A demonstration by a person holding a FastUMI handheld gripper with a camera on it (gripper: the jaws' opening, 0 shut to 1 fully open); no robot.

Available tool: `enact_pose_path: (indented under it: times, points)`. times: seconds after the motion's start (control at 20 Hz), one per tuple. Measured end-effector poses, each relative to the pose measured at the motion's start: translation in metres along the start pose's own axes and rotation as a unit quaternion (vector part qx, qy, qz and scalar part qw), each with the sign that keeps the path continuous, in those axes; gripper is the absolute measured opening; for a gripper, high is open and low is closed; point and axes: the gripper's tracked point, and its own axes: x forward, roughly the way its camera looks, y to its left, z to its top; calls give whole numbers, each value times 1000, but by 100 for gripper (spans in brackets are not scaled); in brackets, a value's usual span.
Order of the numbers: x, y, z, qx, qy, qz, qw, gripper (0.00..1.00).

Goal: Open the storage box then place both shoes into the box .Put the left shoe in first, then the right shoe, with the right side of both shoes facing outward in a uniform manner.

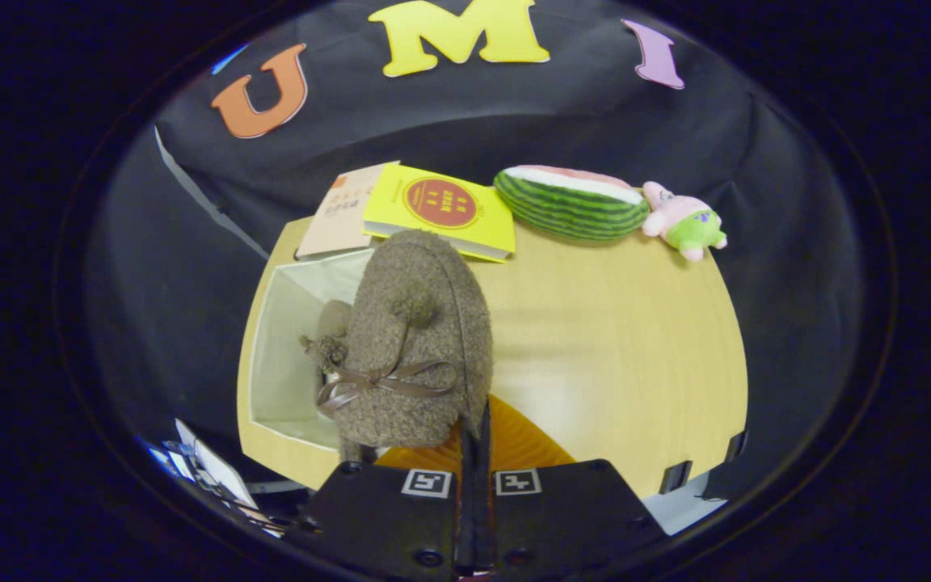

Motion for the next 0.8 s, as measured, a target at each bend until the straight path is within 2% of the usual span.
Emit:
enact_pose_path:
  times: [0.4,0.65,0.8]
  points:
    - [27,72,17,6,-47,-24,999,6]
    - [56,106,24,3,-68,-12,998,6]
    - [75,120,24,-18,-75,-18,997,6]
